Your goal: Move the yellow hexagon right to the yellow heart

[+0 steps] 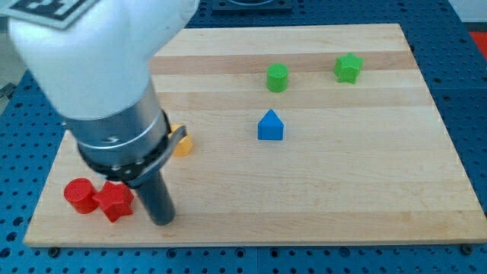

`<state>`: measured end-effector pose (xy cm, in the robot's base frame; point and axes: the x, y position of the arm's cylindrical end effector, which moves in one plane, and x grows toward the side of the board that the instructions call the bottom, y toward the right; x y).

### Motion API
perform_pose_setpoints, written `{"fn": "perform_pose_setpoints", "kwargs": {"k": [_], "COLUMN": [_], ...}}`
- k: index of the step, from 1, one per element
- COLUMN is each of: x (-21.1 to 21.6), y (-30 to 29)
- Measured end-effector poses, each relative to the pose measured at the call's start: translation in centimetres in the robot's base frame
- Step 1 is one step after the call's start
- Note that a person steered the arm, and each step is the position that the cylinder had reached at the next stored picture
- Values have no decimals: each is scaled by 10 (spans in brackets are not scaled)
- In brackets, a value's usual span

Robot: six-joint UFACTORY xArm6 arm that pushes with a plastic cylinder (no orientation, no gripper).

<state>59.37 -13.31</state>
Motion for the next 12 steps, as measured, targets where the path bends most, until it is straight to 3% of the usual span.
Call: {"fn": "perform_pose_setpoints", "kwargs": {"k": [3,4,6,7,10,12], "x": [-6,-16,-70,-98,-143,-112], "y": [-60,-41,80,92,62,6]}}
